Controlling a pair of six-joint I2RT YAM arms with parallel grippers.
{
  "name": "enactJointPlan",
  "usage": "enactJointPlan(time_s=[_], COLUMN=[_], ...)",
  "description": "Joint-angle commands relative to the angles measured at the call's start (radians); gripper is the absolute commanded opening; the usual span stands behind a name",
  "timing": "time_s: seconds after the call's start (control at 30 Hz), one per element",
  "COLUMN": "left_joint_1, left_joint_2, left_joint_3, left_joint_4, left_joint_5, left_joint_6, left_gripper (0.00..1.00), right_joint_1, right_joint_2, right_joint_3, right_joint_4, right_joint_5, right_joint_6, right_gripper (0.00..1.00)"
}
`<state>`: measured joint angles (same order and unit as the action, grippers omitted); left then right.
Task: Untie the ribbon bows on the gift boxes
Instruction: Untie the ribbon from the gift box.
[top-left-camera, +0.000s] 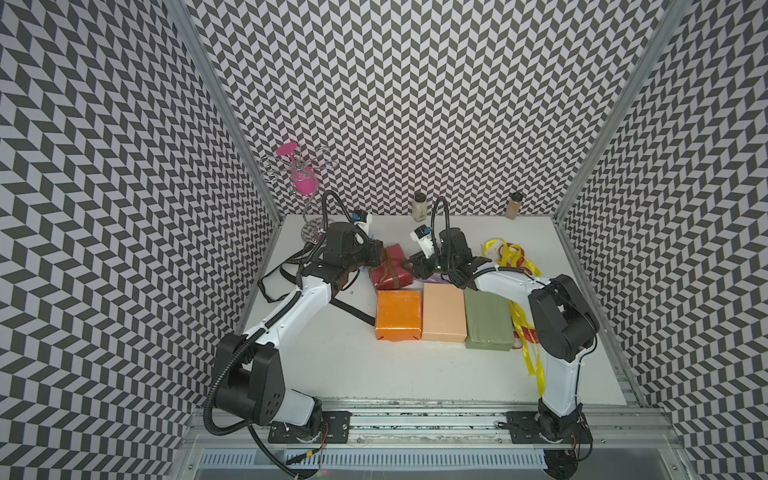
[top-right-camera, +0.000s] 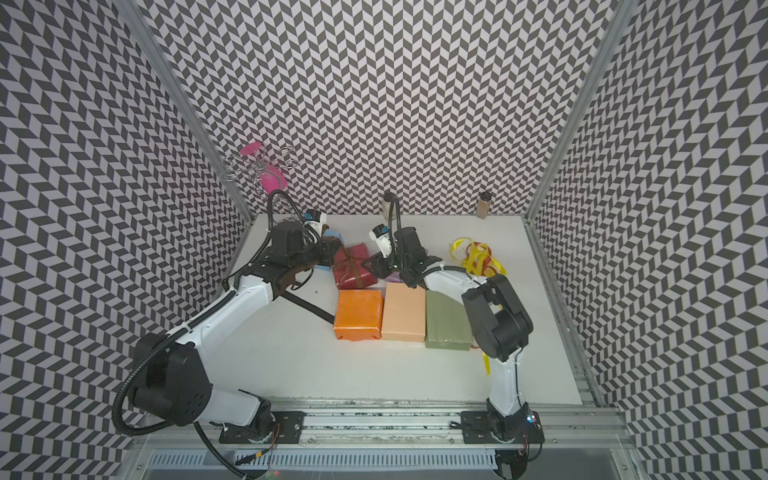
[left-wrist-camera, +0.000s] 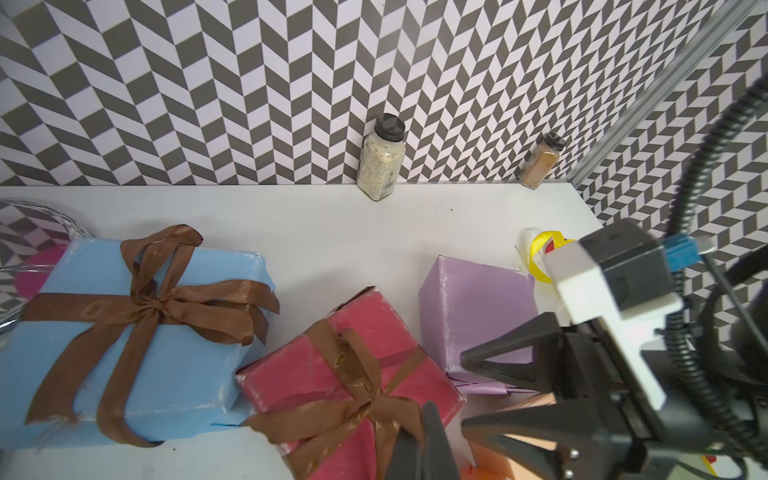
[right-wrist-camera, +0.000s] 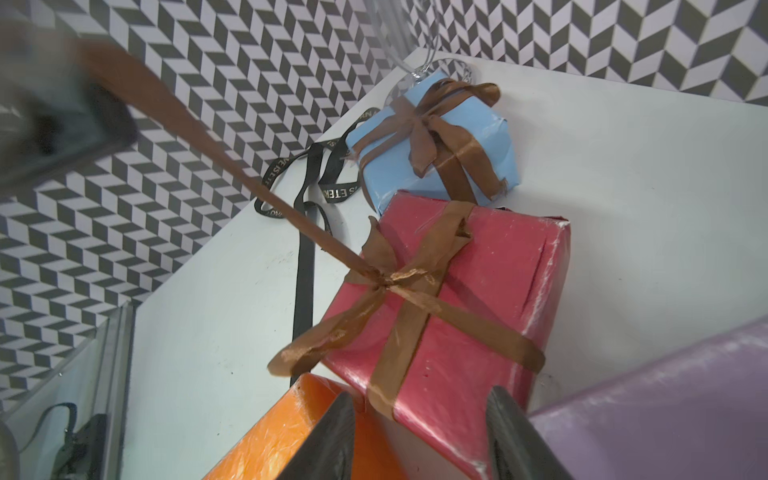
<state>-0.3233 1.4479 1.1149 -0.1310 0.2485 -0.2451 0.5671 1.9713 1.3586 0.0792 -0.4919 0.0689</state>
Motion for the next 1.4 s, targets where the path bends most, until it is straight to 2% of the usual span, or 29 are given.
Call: enactJointPlan(time_s=[0.0, 0.33, 0.63, 0.97, 1.2, 1.37], left_joint_1=[-0.007, -0.007, -0.007, -0.007, -0.003, -0.002], left_joint_2=[-0.026, -0.021, -0.031, -0.060, -0.130, -0.231], left_joint_3=[0.035, 0.033, 0.018, 0.122, 0.186, 0.193], left_joint_4=[-0.004, 0.006, 0.023, 0.020, 0.004, 0.005], left_joint_5=[0.035, 0.059, 0.066, 0.071, 0.008, -0.135], left_joint_6=[-0.008, -0.016, -0.022, -0.043, -0.037, -0.024], left_gripper=[0.00, 0.00, 0.00, 0.00, 0.00, 0.00], right_joint_1=[0.028, 0.069, 0.078, 0.079, 0.078, 0.079], right_joint_2=[0.039, 0.098, 0.164, 0.205, 0.210, 0.213], right_joint_3=[0.044, 0.070, 0.108, 0.099, 0.085, 0.082], right_joint_4=[0.022, 0.037, 0.040, 0.037, 0.039, 0.039], right_joint_5=[0.003, 0.051, 0.107, 0.113, 0.111, 0.108], right_joint_6=[-0.051, -0.007, 0.034, 0.059, 0.063, 0.066], right_gripper=[0.51, 0.49, 0.41, 0.41, 0.41, 0.41])
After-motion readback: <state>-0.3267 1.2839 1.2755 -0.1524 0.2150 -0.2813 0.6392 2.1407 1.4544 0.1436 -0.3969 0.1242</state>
